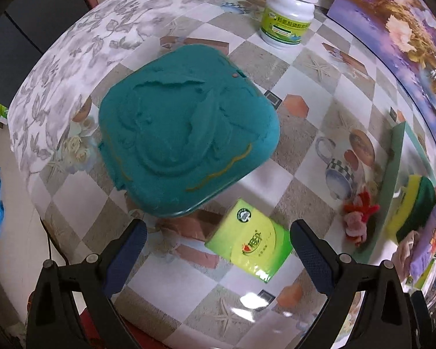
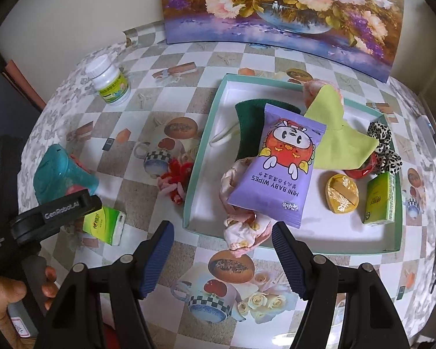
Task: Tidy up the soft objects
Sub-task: 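Move the left tool to the green tissue pack and grasp it, then grasp the red plush toy with the right tool while the left tool holds the tissue pack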
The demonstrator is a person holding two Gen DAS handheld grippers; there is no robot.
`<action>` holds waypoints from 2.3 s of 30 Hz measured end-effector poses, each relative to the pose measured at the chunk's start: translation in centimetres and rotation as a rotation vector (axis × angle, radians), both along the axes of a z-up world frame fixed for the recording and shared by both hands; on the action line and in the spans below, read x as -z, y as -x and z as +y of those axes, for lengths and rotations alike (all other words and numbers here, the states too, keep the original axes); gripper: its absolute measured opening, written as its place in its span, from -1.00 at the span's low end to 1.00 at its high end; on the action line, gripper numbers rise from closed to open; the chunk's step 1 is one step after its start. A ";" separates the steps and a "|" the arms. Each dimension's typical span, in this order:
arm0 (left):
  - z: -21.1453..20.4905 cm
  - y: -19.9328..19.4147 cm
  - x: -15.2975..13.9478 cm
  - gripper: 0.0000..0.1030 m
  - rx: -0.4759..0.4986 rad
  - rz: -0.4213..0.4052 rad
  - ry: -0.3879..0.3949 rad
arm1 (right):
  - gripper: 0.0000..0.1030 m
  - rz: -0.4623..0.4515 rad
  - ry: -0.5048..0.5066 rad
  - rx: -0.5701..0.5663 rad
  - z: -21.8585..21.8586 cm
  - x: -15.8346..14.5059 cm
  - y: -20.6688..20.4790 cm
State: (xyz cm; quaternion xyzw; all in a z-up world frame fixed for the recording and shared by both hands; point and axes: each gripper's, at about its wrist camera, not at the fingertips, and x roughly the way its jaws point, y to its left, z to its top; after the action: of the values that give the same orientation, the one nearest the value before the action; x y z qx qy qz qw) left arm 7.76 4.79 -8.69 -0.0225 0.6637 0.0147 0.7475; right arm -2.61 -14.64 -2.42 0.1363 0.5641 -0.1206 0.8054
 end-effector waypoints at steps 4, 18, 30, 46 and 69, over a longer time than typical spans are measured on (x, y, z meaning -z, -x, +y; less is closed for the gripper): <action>-1.5 -0.1 0.6 0.92 0.028 -0.008 -0.041 | 0.42 -0.001 0.000 0.002 -0.2 -0.1 -0.1; -3.7 -0.4 2.7 0.92 0.094 0.035 -0.134 | 0.42 -0.012 -0.003 -0.005 -0.2 -0.4 -0.2; -2.5 1.5 3.3 0.92 0.118 0.101 -0.078 | 0.42 -0.026 -0.020 -0.007 -0.3 -0.6 0.0; -4.3 2.5 2.1 -0.05 0.190 0.081 -0.017 | 0.42 -0.072 -0.058 -0.090 1.1 -0.1 -1.8; 0.4 0.3 1.4 -0.05 0.034 0.097 0.105 | -0.14 0.017 0.035 -0.292 6.1 4.1 -6.7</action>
State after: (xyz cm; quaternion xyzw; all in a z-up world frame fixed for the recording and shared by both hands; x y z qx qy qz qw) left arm 7.49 5.17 -10.06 -0.0499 0.6993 -0.0317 0.7123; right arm 4.10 -8.56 -6.50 0.0377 0.5827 -0.0131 0.8117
